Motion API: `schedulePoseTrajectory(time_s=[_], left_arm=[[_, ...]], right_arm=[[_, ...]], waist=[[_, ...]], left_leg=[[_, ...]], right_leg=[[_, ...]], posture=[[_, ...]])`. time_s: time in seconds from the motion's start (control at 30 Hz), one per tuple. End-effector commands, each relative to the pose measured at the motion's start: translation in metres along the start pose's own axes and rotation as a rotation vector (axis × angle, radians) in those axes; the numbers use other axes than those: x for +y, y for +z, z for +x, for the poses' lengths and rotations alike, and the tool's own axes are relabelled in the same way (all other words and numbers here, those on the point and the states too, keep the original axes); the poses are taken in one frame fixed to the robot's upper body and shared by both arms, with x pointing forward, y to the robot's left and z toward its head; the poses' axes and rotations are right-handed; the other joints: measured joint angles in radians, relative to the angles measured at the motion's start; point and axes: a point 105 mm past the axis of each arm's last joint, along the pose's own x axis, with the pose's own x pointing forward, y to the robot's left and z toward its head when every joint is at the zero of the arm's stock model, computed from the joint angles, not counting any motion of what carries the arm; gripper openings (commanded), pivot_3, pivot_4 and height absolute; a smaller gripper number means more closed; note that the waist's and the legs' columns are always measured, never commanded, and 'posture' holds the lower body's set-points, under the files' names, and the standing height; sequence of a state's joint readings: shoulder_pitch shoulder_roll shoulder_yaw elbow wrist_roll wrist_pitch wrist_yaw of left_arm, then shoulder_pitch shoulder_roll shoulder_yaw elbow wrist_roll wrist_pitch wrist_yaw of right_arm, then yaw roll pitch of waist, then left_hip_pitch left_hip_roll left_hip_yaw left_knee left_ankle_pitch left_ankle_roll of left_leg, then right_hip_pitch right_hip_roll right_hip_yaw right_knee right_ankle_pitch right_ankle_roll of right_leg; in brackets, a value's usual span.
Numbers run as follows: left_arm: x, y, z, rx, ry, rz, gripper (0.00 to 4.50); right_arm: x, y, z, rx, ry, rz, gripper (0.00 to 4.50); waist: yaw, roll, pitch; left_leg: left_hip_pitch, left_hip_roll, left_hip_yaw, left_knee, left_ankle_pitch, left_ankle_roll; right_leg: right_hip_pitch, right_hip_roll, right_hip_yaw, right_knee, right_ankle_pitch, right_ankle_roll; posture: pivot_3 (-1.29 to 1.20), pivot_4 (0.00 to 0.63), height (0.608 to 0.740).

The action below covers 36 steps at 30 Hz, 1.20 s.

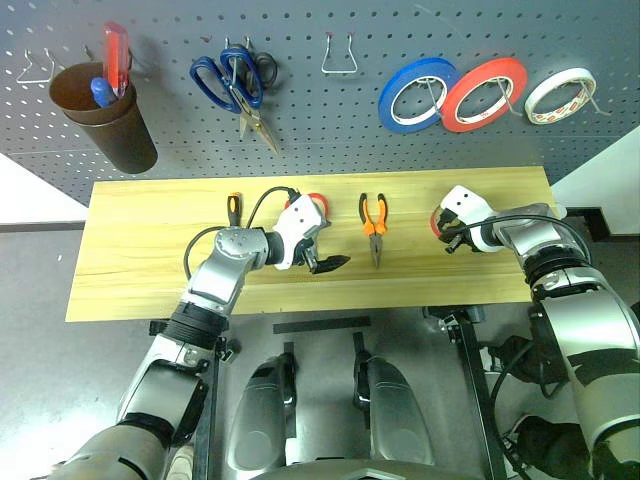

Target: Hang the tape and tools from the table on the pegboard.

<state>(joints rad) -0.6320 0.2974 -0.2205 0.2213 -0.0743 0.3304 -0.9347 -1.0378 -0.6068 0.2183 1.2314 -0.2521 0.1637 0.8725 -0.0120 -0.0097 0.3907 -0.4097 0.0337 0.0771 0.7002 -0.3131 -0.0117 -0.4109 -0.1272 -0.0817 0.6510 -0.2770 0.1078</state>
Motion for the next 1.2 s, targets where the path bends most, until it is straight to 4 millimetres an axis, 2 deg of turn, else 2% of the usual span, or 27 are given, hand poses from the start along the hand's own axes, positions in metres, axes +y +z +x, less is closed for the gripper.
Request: schedulePoseTrajectory(time_s=[0.03,0.2,0.3,0.4,0.53,0.67,0.77,0.87,1.03,1.1,1.2], left_arm=[[-0.012,0.018,-0.007,-0.108,-0.061,0.034,4.50],[-0.011,0.024,-0.028,-0.172,-0.064,0.054,4.50],[-0.013,0.029,-0.045,-0.220,-0.082,0.059,4.50],[-0.016,0.031,-0.062,-0.252,-0.102,0.065,4.50],[-0.014,0.039,-0.079,-0.323,-0.100,0.087,4.50],[-0.012,0.061,-0.092,-0.436,-0.120,0.106,4.50],[-0.013,0.076,-0.104,-0.500,-0.157,0.099,4.50],[-0.011,0.081,-0.115,-0.489,-0.167,0.110,4.50],[-0.002,0.090,-0.126,-0.510,-0.128,0.120,4.50],[0.001,0.098,-0.129,-0.528,-0.107,0.121,4.50],[0.005,0.104,-0.129,-0.535,-0.084,0.120,4.50]], right_arm=[[0.003,-0.008,-0.002,-0.018,0.044,0.076,0.02],[0.013,0.003,-0.023,-0.149,0.200,0.084,0.02],[0.022,0.019,-0.050,-0.286,0.246,0.062,0.02],[0.039,0.031,-0.088,-0.371,0.289,0.026,0.02],[0.048,0.044,-0.127,-0.455,0.249,0.009,0.02],[0.041,0.065,-0.165,-0.614,0.148,0.001,0.02],[0.040,0.074,-0.185,-0.693,0.134,0.001,0.02],[0.036,0.078,-0.199,-0.725,0.101,-0.019,0.02],[0.027,0.085,-0.210,-0.772,0.036,-0.055,0.02],[0.024,0.089,-0.207,-0.784,0.019,-0.070,0.02],[0.019,0.090,-0.190,-0.767,0.003,-0.086,0.02]], waist=[[0.000,0.000,0.000],[0.004,0.000,0.000],[0.005,0.001,-0.001],[0.004,0.003,-0.003],[0.003,0.003,-0.008],[0.001,0.001,-0.038],[0.001,-0.001,-0.057],[-0.001,0.000,-0.079],[-0.004,-0.001,-0.121],[-0.004,-0.002,-0.134],[-0.005,-0.002,-0.152]], left_leg=[[0.000,0.000,0.000,0.000,0.000,0.000],[-0.001,0.000,0.000,-0.001,0.000,0.000],[-0.002,-0.001,-0.001,-0.002,0.000,0.000],[-0.008,-0.001,-0.001,-0.001,0.000,0.000],[-0.013,-0.002,-0.001,0.001,0.000,0.000],[-0.015,-0.002,-0.001,0.002,0.000,0.000],[-0.016,-0.003,-0.001,0.002,0.000,0.000],[-0.016,-0.003,-0.001,0.001,0.000,0.000],[-0.016,-0.003,0.000,0.001,0.000,0.000],[-0.016,-0.003,0.000,0.002,0.000,0.000],[-0.015,-0.003,0.000,0.003,0.000,0.000]], right_leg=[[0.000,0.000,0.000,0.000,0.000,0.000],[0.000,-0.001,-0.002,-0.001,0.000,0.000],[-0.001,-0.001,-0.003,-0.001,0.000,0.000],[-0.005,-0.002,-0.004,-0.001,0.000,0.001],[-0.009,-0.003,-0.005,-0.001,0.001,0.002],[-0.010,-0.003,-0.005,-0.001,0.001,0.003],[-0.011,-0.003,-0.006,-0.002,0.001,0.003],[-0.011,-0.003,-0.006,-0.002,0.002,0.003],[-0.011,-0.002,-0.006,-0.003,0.002,0.003],[-0.011,-0.002,-0.006,-0.002,0.002,0.003],[-0.010,-0.002,-0.005,-0.003,0.002,0.003]], posture=[[0.05,0.409,0.732],[0.03,0.352,0.732],[0.01,0.327,0.732],[-0.03,0.287,0.732],[-0.06,0.247,0.732],[-0.09,0.202,0.732],[-0.10,0.172,0.732],[-0.11,0.152,0.732],[-0.11,0.122,0.732],[-0.10,0.115,0.732],[-0.09,0.105,0.732]])
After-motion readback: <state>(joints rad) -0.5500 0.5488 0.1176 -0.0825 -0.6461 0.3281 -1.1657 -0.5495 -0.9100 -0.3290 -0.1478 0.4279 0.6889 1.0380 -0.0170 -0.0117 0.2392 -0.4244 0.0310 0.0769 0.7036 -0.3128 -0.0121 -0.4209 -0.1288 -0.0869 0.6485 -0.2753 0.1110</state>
